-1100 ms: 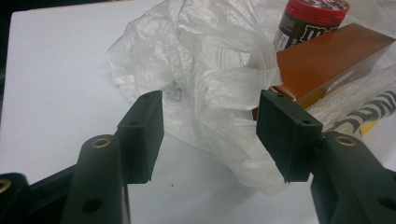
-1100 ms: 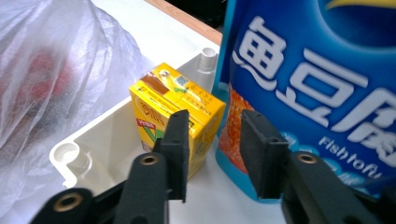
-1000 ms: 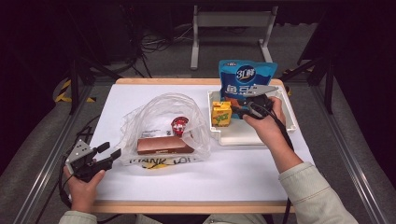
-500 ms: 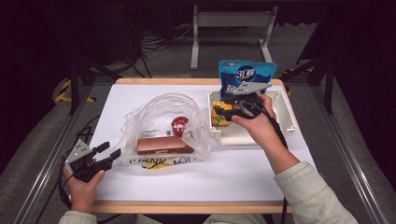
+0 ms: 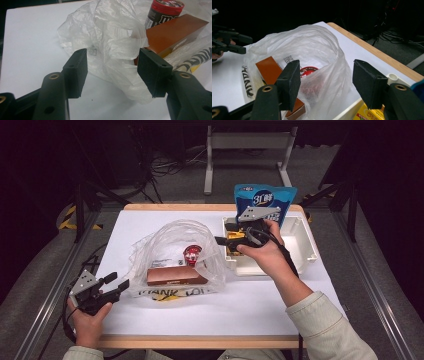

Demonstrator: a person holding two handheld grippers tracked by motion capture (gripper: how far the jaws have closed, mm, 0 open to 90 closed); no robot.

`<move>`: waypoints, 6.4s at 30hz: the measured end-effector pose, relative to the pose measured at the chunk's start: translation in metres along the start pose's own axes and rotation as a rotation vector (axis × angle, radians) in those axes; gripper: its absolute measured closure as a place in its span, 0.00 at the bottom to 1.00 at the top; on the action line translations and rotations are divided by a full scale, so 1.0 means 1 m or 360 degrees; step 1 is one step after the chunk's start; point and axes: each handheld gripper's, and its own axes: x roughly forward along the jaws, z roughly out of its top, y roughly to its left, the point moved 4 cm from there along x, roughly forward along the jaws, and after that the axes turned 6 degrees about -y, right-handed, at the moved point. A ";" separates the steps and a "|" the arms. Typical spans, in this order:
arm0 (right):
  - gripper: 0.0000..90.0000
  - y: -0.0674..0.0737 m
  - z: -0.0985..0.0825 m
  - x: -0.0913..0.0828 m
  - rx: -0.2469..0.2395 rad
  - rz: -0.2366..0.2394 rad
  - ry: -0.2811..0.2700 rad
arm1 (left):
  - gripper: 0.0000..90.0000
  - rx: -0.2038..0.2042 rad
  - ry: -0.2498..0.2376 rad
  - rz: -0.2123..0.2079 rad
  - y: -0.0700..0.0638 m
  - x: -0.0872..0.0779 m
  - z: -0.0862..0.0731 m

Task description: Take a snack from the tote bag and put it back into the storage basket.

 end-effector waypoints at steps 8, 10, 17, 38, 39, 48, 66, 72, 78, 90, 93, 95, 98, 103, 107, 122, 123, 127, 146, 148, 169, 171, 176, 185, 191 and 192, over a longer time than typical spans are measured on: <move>0.37 0.009 0.005 0.008 0.0016 0.0026 -0.0005 | 0.46 0.0007 0.0005 0.0006 0.000 -0.002 -0.001; 0.36 0.011 0.007 0.011 0.0009 0.0033 -0.0012 | 0.46 -0.0002 0.0004 0.0011 0.000 -0.003 -0.001; 0.29 0.023 0.014 0.026 -0.0008 0.0073 -0.0017 | 0.46 -0.0009 -0.0002 0.0019 0.002 -0.006 -0.002; 0.15 0.046 0.017 0.079 -0.0029 0.0170 0.0069 | 0.46 -0.0022 -0.0004 0.0016 0.002 -0.006 -0.003; 0.15 0.046 0.017 0.082 -0.0026 0.0151 0.0076 | 0.46 -0.0013 -0.0004 0.0016 0.003 -0.006 -0.003; 0.11 0.042 0.007 0.102 -0.0011 0.0119 0.0117 | 0.46 -0.0012 0.0000 0.0020 0.003 -0.007 -0.004; 0.11 0.031 -0.030 0.128 0.0003 0.0037 0.0207 | 0.46 -0.0019 0.0001 0.0015 0.003 -0.006 -0.003; 0.11 0.028 -0.041 0.133 0.0023 0.0022 0.0237 | 0.46 -0.0013 0.0000 0.0011 0.003 -0.005 -0.003; 0.11 0.027 -0.049 0.137 0.0034 0.0009 0.0277 | 0.46 -0.0011 -0.0003 0.0014 0.003 -0.006 -0.003; 0.17 0.027 -0.058 0.142 0.0053 0.0005 0.0373 | 0.46 -0.0013 -0.0014 0.0015 0.002 -0.006 -0.003; 0.19 0.027 -0.061 0.144 0.0057 0.0002 0.0403 | 0.46 -0.0009 -0.0011 0.0012 0.002 -0.006 -0.003; 0.19 0.027 -0.062 0.145 0.0057 -0.0007 0.0423 | 0.46 -0.0014 -0.0010 0.0013 0.002 -0.006 -0.003; 0.20 0.028 -0.064 0.146 0.0055 -0.0020 0.0444 | 0.46 -0.0009 -0.0006 0.0008 0.002 -0.006 -0.003; 0.22 0.026 -0.067 0.148 0.0065 -0.0047 0.0480 | 0.46 -0.0001 -0.0011 0.0006 0.003 -0.006 -0.002; 0.22 0.026 -0.070 0.150 0.0067 -0.0067 0.0511 | 0.46 0.0001 -0.0009 0.0005 0.002 -0.006 -0.002; 0.26 0.027 -0.074 0.153 0.0142 -0.0070 0.0559 | 0.46 -0.0013 -0.0011 0.0010 0.002 -0.006 -0.003; 0.27 0.027 -0.074 0.153 0.0145 -0.0072 0.0563 | 0.46 -0.0009 -0.0011 0.0009 0.002 -0.006 -0.003; 0.27 0.028 -0.073 0.154 0.0129 -0.0077 0.0572 | 0.46 -0.0011 -0.0009 0.0007 0.002 -0.006 -0.003; 0.28 0.027 -0.053 0.143 0.0111 -0.0075 0.0538 | 0.46 0.0002 -0.0005 0.0005 0.002 -0.005 -0.003; 0.28 0.028 -0.048 0.140 0.0100 -0.0065 0.0531 | 0.46 0.0003 -0.0003 0.0004 0.002 -0.005 -0.003; 0.28 0.036 -0.014 0.125 0.0001 -0.0035 0.0421 | 0.46 0.0005 0.0000 0.0004 0.002 -0.004 -0.003; 0.28 0.037 -0.012 0.124 0.0002 -0.0020 0.0415 | 0.46 0.0005 0.0000 0.0004 0.002 -0.004 -0.003; 0.28 0.037 -0.005 0.120 -0.0024 -0.0021 0.0397 | 0.46 0.0006 0.0002 -0.0001 0.002 -0.004 -0.003; 0.28 0.036 0.003 0.110 -0.0020 -0.0010 0.0377 | 0.46 0.0001 0.0006 -0.0003 0.002 -0.003 -0.003; 0.28 0.035 0.009 0.100 -0.0030 -0.0004 0.0355 | 0.46 -0.0006 0.0003 -0.0005 0.001 -0.001 -0.003; 0.28 0.035 0.010 0.098 -0.0035 -0.0006 0.0356 | 0.46 0.0003 0.0003 -0.0008 0.002 -0.001 -0.002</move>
